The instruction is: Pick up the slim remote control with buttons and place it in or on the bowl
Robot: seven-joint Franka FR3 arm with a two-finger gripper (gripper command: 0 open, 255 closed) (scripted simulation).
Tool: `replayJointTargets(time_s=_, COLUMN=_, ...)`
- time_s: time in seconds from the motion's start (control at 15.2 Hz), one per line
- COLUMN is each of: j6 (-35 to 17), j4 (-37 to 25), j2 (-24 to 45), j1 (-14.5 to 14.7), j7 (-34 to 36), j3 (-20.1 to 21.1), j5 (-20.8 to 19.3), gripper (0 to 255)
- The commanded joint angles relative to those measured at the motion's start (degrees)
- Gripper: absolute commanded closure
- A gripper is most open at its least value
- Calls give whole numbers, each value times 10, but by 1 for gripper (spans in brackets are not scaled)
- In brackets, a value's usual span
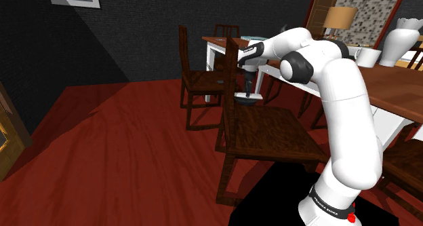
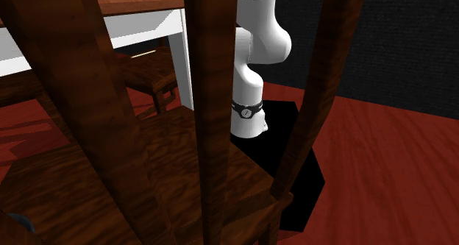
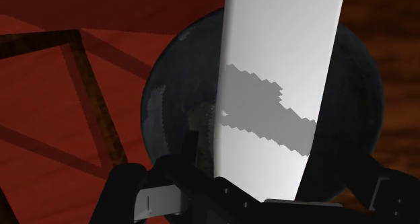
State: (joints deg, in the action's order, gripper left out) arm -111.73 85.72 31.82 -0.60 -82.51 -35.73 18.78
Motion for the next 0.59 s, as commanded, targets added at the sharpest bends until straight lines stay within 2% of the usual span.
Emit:
replayJointTargets(time_s=0.0, j6=32, j4=-24, j2=-9, j1=-1, j7=4, j3=-5, j5=-7, gripper=0)
replayJointTargets(time_s=0.07, j6=45, j4=-34, j2=-13, j1=-2, j7=6, j3=-6, j5=-10, gripper=0)
replayJointTargets(time_s=0.53, j6=45, j4=-34, j2=-13, j1=-2, j7=6, j3=-6, j5=-10, gripper=0)
